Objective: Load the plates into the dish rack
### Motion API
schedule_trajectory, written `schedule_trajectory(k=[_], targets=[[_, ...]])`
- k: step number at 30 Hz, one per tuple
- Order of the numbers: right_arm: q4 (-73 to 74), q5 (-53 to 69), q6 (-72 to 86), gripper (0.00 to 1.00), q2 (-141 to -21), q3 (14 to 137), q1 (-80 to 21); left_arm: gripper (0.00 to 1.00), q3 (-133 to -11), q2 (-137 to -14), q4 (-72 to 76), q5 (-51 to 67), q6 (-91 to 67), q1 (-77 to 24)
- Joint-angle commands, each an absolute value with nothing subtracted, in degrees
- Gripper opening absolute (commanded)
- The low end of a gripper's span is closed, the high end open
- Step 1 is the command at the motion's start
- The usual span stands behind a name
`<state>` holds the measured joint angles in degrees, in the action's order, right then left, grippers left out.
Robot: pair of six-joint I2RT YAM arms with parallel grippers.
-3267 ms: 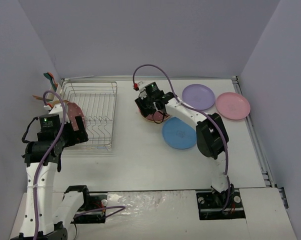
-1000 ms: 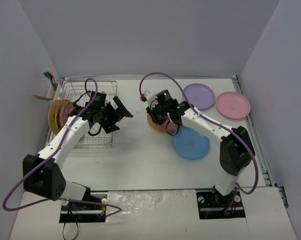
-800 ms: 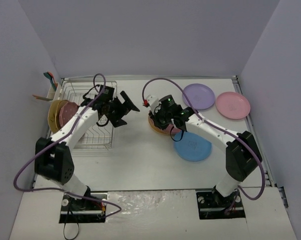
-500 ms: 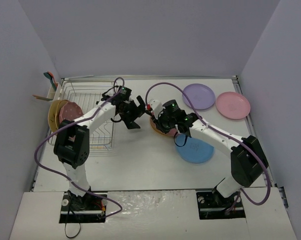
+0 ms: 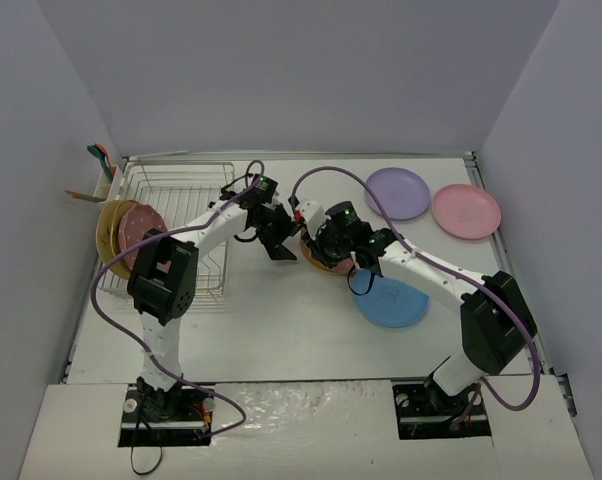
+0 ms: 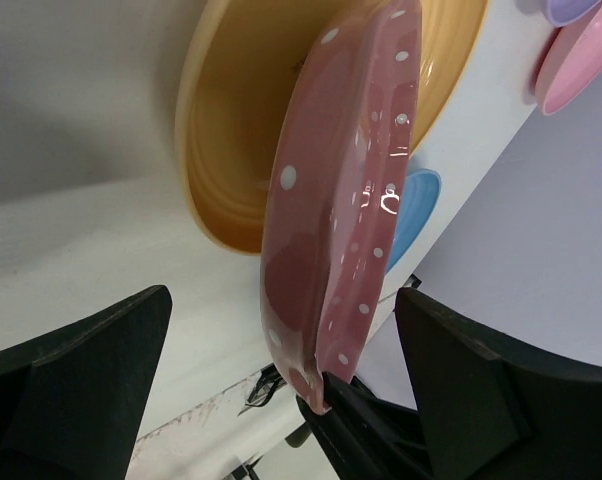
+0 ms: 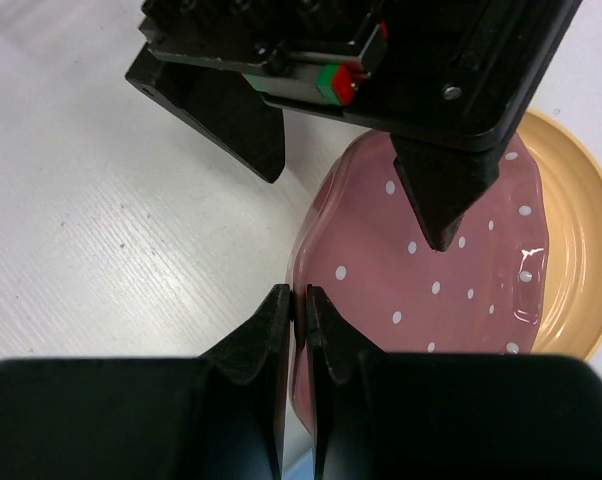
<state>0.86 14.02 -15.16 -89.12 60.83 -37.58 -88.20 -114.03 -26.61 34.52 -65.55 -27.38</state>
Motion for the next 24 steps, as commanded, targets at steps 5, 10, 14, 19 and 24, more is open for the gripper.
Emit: schedule_trajectory(k=[5, 10, 14, 19, 24], targets=[[-5.5, 14.0, -16.3, 0.00, -85.6, 61.6, -37.8, 0.81, -93.9, -115.3, -24.6, 37.6, -68.8, -28.1], [-5.8, 14.3, -16.0, 0.00, -85.8, 61.0, -37.7, 0.67, -93.6, -116.0, -23.1, 37.8, -69.9, -28.2], [-6.1, 13.9, -15.7, 0.00, -85.4, 60.5, -37.8, 0.56, -94.2, -116.7, -22.4, 38.0, -70.5, -28.2], [-6.0, 13.4, -15.9, 0.00, -85.3, 60.2, -37.8, 0.31, -94.0, -116.7, -20.5, 38.3, -72.1, -28.2], [-5.9, 13.3, -15.7, 0.00, -85.1, 60.0, -37.7, 0.13, -94.0, -116.7, -19.3, 38.8, -73.1, -28.2]])
